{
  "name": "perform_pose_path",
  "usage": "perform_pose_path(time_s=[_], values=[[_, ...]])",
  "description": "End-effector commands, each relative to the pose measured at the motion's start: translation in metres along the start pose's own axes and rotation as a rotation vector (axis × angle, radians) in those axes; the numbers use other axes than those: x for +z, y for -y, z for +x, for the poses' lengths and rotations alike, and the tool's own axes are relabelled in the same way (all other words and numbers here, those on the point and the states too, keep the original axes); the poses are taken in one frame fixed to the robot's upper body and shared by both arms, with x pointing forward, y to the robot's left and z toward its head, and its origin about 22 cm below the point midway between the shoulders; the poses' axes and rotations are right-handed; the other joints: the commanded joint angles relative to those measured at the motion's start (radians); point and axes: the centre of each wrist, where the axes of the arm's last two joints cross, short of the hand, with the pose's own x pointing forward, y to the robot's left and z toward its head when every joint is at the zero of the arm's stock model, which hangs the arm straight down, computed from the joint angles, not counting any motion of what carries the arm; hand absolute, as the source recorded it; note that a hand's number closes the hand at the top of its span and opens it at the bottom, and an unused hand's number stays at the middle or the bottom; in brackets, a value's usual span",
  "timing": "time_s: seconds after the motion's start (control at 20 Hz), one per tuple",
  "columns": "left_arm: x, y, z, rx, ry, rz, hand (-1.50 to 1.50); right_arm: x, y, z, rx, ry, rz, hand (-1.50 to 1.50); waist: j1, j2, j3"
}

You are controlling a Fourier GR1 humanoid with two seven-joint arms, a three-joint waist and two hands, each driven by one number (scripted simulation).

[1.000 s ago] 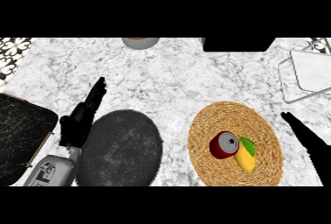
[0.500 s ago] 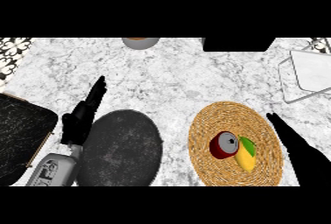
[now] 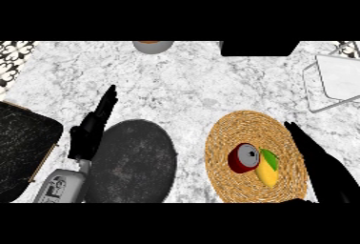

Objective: Pick the lemon from the placemat and place it in the tiered shelf

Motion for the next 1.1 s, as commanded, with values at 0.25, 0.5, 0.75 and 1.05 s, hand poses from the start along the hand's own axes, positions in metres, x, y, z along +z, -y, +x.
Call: perform_pose_path(time_s=[0.25,0.5,0.75,1.05], values=[[0.0,-0.002,-0.004,-0.001,0.005,-0.003,0.0,-0.011,-0.01,-0.017,0.051,-0.031,0.032,-1.5,-0.001,0.0,0.0],[0.015,-0.009,-0.003,-0.002,0.005,-0.019,0.0,-0.008,-0.02,-0.003,0.058,-0.042,0.017,-1.5,0.0,0.0,0.0],[-0.002,0.002,-0.009,-0.014,-0.002,0.006,0.0,-0.03,-0.035,0.0,0.081,-0.061,0.025,-1.5,-0.001,0.001,0.0],[0.006,0.006,0.025,0.012,0.013,0.005,0.0,-0.034,-0.034,-0.023,0.071,-0.089,0.028,-1.5,0.001,-0.001,0.0]])
